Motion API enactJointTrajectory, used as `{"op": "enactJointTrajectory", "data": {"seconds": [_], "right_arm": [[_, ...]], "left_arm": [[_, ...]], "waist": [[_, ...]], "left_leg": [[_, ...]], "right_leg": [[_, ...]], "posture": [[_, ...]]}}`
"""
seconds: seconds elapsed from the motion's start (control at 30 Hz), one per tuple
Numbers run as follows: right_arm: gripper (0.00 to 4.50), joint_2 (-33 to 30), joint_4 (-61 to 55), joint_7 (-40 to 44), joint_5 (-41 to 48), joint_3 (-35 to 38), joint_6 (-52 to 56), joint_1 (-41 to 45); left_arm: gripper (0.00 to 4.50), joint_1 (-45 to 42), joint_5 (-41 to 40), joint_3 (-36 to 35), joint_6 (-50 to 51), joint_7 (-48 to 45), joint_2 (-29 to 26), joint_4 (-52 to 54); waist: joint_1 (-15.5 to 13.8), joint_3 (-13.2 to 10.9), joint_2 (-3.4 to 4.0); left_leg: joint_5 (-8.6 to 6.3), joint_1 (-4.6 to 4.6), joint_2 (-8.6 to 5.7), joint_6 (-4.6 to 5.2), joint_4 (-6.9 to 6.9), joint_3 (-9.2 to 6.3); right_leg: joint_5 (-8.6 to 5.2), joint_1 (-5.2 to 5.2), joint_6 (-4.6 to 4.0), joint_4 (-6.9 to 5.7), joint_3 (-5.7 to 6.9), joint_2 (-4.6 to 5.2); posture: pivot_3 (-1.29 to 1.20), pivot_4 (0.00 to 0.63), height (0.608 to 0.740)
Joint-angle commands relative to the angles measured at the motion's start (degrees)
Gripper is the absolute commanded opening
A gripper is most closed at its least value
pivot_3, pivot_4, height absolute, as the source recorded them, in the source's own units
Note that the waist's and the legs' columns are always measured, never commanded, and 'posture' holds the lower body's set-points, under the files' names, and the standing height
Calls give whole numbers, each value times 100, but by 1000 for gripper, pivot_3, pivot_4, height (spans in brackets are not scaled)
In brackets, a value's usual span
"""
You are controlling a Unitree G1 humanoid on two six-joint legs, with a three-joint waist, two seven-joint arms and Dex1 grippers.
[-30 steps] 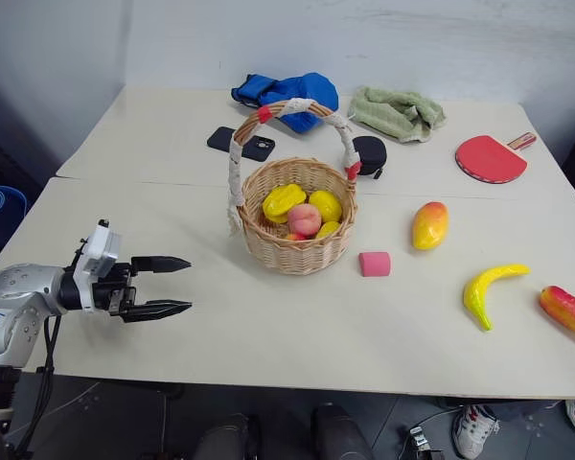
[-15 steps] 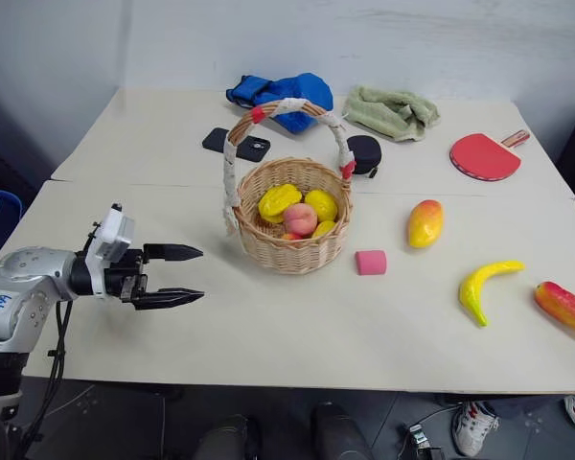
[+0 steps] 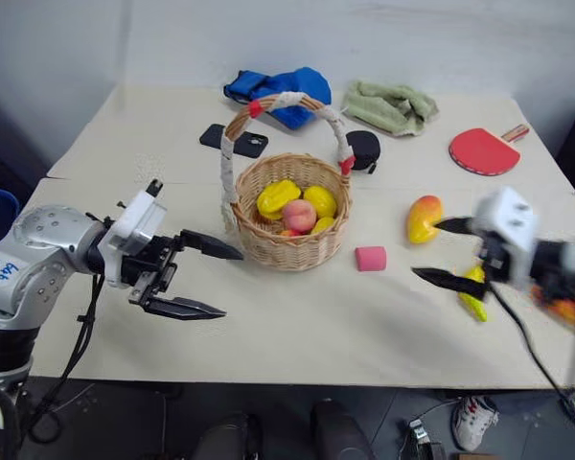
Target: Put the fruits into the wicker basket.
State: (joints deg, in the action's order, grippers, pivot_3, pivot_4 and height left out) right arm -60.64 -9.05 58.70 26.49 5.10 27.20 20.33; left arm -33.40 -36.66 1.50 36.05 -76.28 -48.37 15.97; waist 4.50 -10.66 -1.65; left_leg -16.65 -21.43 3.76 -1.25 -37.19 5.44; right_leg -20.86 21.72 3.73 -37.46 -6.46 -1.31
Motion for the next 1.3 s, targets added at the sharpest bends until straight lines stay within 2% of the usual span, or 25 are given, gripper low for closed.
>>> {"op": "enactJointTrajectory", "data": {"seconds": [0.03, 0.23, 0.47, 0.67, 0.9, 0.93, 1.07, 1.17, 1.3], "right_arm": [[4500, 422, 748, 122, -648, -814, -131, 832], [4500, 1293, 2165, 288, -1489, -1769, -362, 1803], [4500, 1636, 3232, 551, -1800, -1876, -634, 2086], [2632, 1816, 3170, 554, -1575, -1490, -618, 1913], [194, 1703, 2310, 488, -1343, -1016, -434, 1207], [92, 1654, 1965, 445, -1136, -779, -182, 1023], [92, 1562, 1219, -113, -1038, -190, 219, 599], [653, 1675, 1052, -373, -805, 43, 698, 753], [1897, 1868, 1042, -556, -924, -222, 731, 1016]], "left_arm": [[4480, -159, -209, -14, 139, 77, 91, 177], [4480, -252, -247, -64, 169, 259, 242, 305], [4480, -333, -274, -112, 131, 331, 247, 318], [4500, -407, -230, -50, 73, 394, 314, 286], [4500, -447, -204, 13, 18, 385, 397, 227], [4500, -464, -198, 35, 7, 373, 418, 206], [4500, -508, -117, 113, -94, 284, 501, 54], [4500, -578, -55, 181, -167, 242, 570, -70], [4500, -721, -2, 260, -234, 200, 658, -221]], "waist": [[2, -3, 2], [-3, -4, 3], [35, -6, 5], [37, -6, 5], [24, -6, 6], [23, -6, 6], [10, -6, 6], [39, -6, 6], [45, -6, 6]], "left_leg": [[0, -8, 0, 0, 2, 4], [4, -72, 8, -14, -31, 0], [3, -76, 6, -9, -85, 1], [8, -65, 3, -1, -95, 2], [6, -68, 5, -5, -89, -3], [6, -68, 5, -5, -89, -3], [7, -71, 4, -6, -92, -3], [8, -69, 3, -8, -94, 0], [10, -66, 5, -11, -89, 0]], "right_leg": [[-1, 12, 1, -2, -2, 1], [-2, 104, 3, -88, 8, 0], [-3, 95, 2, -121, 5, 0], [-3, 82, 0, -129, 3, 0], [-3, 86, 1, -130, 8, 0], [-3, 86, 1, -129, 7, 0], [-3, 85, 1, -130, 7, 0], [-3, 84, 1, -129, 3, 0], [-3, 87, 1, -132, 3, -8]], "posture": [[0, 150, 740], [0, 150, 740], [0, 150, 740], [0, 150, 740], [0, 150, 740], [0, 150, 740], [0, 150, 740], [0, 150, 740], [0, 150, 740]]}}
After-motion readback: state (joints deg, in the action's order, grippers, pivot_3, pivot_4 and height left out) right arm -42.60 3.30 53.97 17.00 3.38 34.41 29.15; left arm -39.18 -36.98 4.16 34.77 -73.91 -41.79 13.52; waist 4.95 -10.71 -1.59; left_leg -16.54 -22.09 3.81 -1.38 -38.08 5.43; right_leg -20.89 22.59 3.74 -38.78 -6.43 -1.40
